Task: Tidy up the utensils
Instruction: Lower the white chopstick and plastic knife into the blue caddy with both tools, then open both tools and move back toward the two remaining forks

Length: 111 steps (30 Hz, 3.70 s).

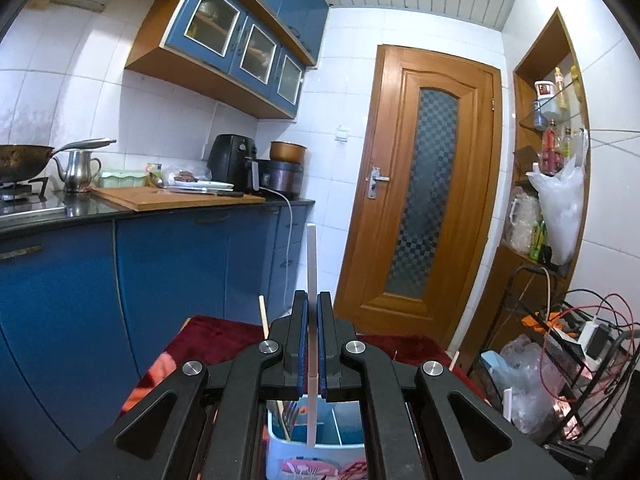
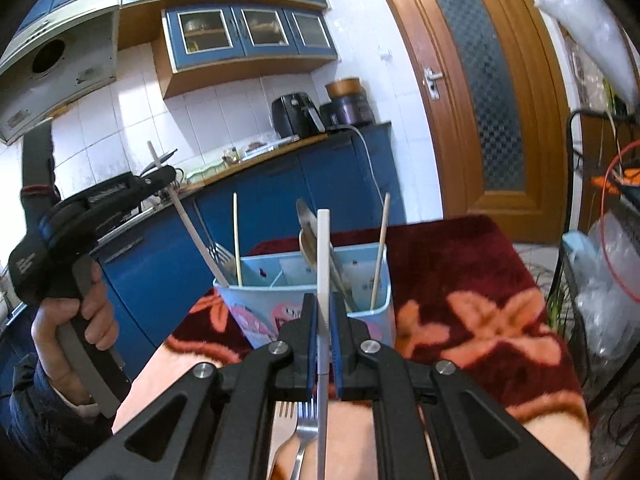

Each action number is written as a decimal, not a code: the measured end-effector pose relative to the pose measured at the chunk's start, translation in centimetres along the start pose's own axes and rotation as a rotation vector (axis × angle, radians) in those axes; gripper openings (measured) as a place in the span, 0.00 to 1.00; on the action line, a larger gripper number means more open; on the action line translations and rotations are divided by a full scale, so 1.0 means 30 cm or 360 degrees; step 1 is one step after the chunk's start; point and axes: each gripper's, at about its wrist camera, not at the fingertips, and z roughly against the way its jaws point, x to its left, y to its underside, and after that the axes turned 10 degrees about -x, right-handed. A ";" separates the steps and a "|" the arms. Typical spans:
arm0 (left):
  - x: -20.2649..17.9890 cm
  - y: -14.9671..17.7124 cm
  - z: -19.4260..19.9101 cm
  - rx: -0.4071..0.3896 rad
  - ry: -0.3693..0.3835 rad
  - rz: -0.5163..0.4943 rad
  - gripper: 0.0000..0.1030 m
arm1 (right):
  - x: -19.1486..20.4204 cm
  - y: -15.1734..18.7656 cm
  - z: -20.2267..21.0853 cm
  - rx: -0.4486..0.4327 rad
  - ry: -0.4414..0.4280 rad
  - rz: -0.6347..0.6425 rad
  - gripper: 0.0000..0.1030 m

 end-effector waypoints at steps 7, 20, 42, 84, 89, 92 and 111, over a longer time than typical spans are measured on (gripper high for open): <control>-0.021 0.011 -0.028 -0.0013 -0.0008 -0.0076 0.04 | -0.013 -0.034 -0.017 -0.0084 0.0021 0.0006 0.08; 0.025 0.217 -0.147 0.0207 -0.0033 -0.0031 0.04 | -0.023 -0.071 -0.111 -0.0251 0.0107 0.0035 0.08; -0.002 0.244 -0.131 0.0093 -0.0026 -0.0131 0.04 | -0.012 -0.029 -0.356 -0.0387 0.0264 0.0228 0.08; -0.040 0.284 0.180 0.0528 0.0061 -0.0147 0.43 | 0.035 0.095 0.014 0.0148 0.0172 0.0103 0.39; -0.014 0.334 0.180 0.0645 0.0021 -0.0120 0.43 | 0.016 0.139 0.032 0.0232 0.0184 0.0056 0.42; 0.001 0.367 0.178 0.0707 0.0006 -0.0094 0.43 | -0.002 0.163 0.042 0.0270 0.0197 0.0024 0.42; -0.073 0.551 0.147 0.1058 0.0092 -0.0099 0.43 | -0.087 0.277 0.067 0.0438 0.0242 -0.0080 0.44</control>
